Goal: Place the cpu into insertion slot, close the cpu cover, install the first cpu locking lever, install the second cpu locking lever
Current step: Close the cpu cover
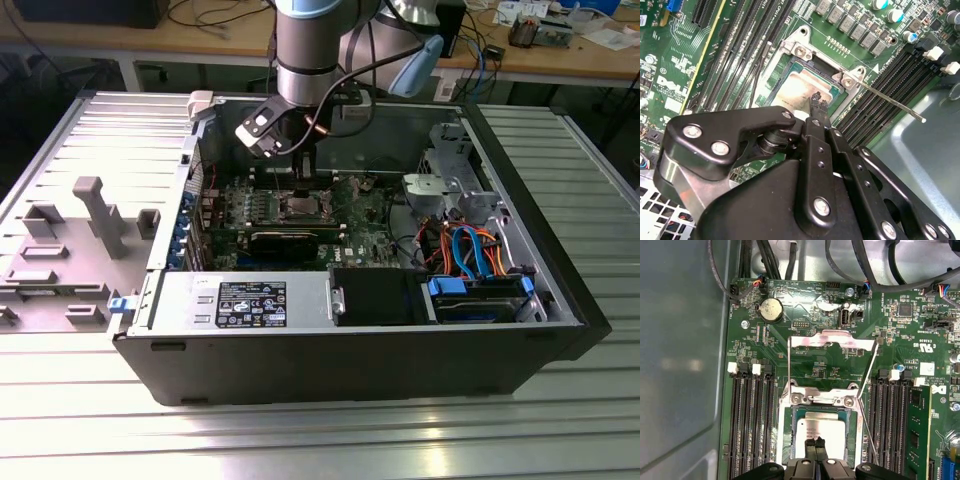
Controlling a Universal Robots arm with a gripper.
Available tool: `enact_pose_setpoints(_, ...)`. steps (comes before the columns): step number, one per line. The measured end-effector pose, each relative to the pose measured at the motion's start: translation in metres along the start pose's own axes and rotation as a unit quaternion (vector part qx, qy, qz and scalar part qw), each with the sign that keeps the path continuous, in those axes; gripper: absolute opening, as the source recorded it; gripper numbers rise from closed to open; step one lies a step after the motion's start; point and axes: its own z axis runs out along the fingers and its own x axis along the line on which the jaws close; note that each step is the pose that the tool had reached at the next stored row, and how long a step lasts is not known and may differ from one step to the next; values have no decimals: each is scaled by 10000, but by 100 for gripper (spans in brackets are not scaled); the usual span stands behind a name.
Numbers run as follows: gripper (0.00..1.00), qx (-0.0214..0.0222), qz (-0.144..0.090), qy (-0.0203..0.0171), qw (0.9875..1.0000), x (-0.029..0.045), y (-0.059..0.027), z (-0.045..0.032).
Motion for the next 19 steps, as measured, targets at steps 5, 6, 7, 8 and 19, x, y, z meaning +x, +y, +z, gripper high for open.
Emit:
enact_pose_setpoints(5,11,0,0,0,10000,0,0,-48)
enact_pose_setpoints(6,11,0,0,0,10000,0,0,-57)
enact_pose_setpoints(7,11,0,0,0,10000,0,0,-61)
enact_pose_setpoints(8,11,0,0,0,10000,0,0,-69)
enact_pose_setpoints(19,11,0,0,0,10000,0,0,-91)
